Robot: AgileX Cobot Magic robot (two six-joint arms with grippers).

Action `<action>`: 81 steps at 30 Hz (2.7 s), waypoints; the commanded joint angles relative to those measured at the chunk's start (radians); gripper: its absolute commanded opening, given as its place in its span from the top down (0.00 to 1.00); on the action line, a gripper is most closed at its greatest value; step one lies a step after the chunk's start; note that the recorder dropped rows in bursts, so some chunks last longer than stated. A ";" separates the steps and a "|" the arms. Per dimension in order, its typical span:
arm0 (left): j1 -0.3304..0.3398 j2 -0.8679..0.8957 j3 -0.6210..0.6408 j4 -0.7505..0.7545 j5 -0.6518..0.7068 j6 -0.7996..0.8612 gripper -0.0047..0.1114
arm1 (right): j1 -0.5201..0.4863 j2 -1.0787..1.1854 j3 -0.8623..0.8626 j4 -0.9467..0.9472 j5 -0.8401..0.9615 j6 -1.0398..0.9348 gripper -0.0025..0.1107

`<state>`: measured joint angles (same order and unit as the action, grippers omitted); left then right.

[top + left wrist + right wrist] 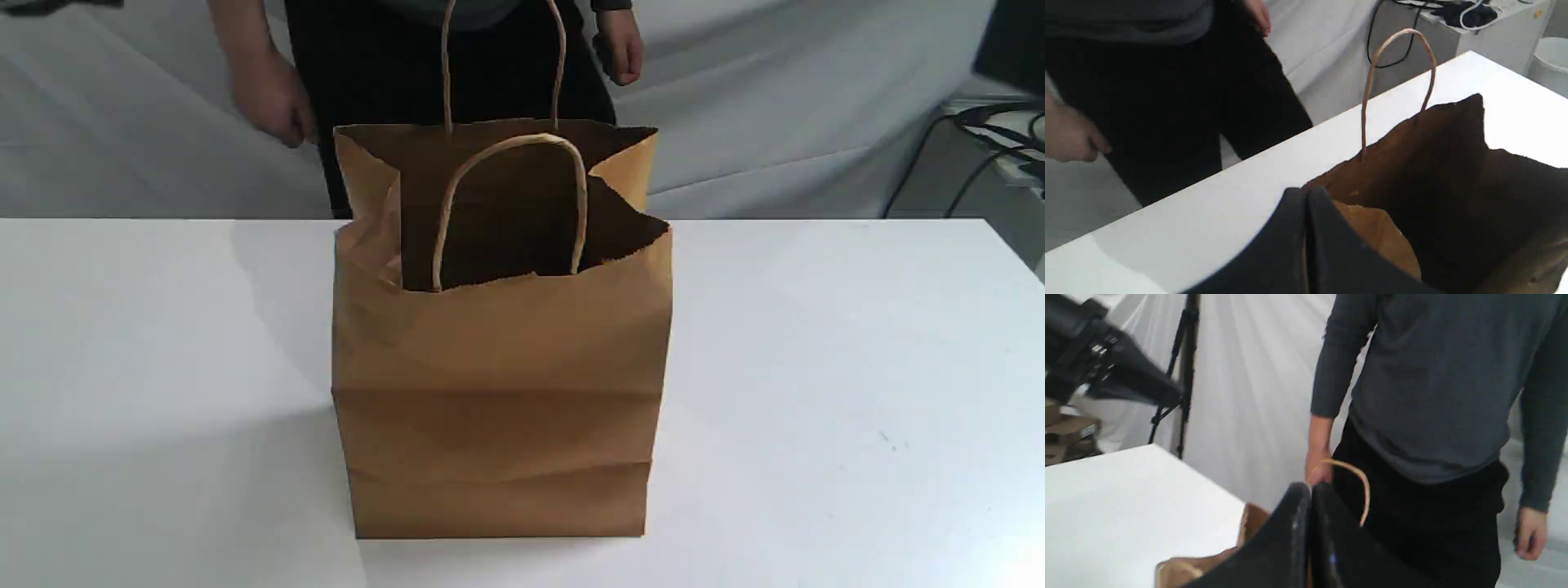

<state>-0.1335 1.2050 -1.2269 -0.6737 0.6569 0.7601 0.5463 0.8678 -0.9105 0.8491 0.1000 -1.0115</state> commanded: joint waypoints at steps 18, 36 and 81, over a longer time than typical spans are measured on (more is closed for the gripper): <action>-0.006 -0.519 0.670 -0.157 -0.522 -0.001 0.96 | 0.003 -0.133 0.354 0.050 -0.353 0.000 0.98; -0.006 -0.519 0.670 -0.154 -0.508 0.001 0.96 | 0.003 -0.133 0.354 0.052 -0.324 0.000 0.98; -0.006 -0.519 0.670 -0.154 -0.503 0.001 0.96 | -0.585 -0.868 0.910 -0.679 0.040 0.000 0.98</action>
<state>-0.1335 0.6914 -0.5624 -0.8198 0.1538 0.7619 -0.0314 0.0070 -0.0042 0.1453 0.1694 -1.0115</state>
